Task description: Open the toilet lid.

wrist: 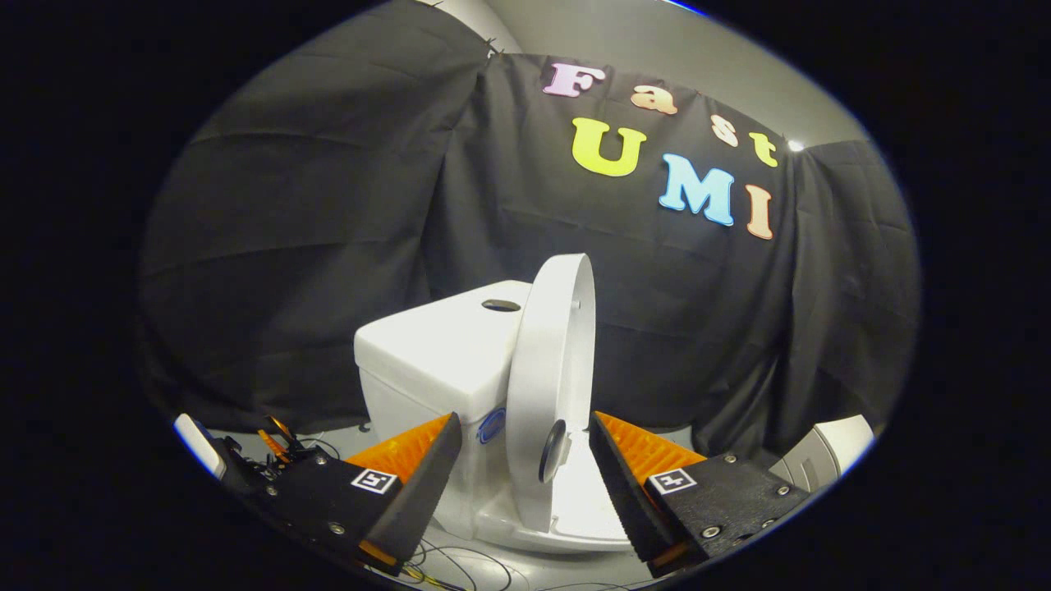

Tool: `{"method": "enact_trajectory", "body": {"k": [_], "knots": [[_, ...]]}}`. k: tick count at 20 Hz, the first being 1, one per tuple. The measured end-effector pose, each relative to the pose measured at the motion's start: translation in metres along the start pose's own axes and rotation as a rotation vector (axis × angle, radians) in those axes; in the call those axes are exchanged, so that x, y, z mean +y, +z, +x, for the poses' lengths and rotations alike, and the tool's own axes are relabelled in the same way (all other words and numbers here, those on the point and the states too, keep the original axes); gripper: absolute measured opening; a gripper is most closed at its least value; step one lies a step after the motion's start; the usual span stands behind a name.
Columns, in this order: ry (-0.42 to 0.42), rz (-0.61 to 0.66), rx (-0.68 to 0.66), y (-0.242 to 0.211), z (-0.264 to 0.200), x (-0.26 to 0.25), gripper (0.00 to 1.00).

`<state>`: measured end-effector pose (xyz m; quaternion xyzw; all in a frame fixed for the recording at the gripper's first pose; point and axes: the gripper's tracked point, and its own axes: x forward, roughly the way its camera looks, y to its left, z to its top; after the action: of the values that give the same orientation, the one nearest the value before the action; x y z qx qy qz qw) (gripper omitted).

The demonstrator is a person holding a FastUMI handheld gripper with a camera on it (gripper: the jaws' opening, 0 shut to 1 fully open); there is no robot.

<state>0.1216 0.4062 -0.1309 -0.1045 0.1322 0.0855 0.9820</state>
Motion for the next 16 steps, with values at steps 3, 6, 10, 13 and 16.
{"method": "enact_trajectory", "body": {"k": [3, 6, 10, 13, 16], "knots": [[0.015, 0.086, -0.043, 0.018, -0.016, -0.019, 0.95], [0.036, 0.159, -0.097, 0.033, -0.030, -0.047, 0.95], [0.044, 0.246, -0.163, 0.045, -0.046, -0.103, 0.95], [-0.005, 0.245, -0.185, 0.042, -0.056, -0.159, 0.95], [-0.058, 0.248, -0.205, 0.042, -0.065, -0.214, 0.95]]}}
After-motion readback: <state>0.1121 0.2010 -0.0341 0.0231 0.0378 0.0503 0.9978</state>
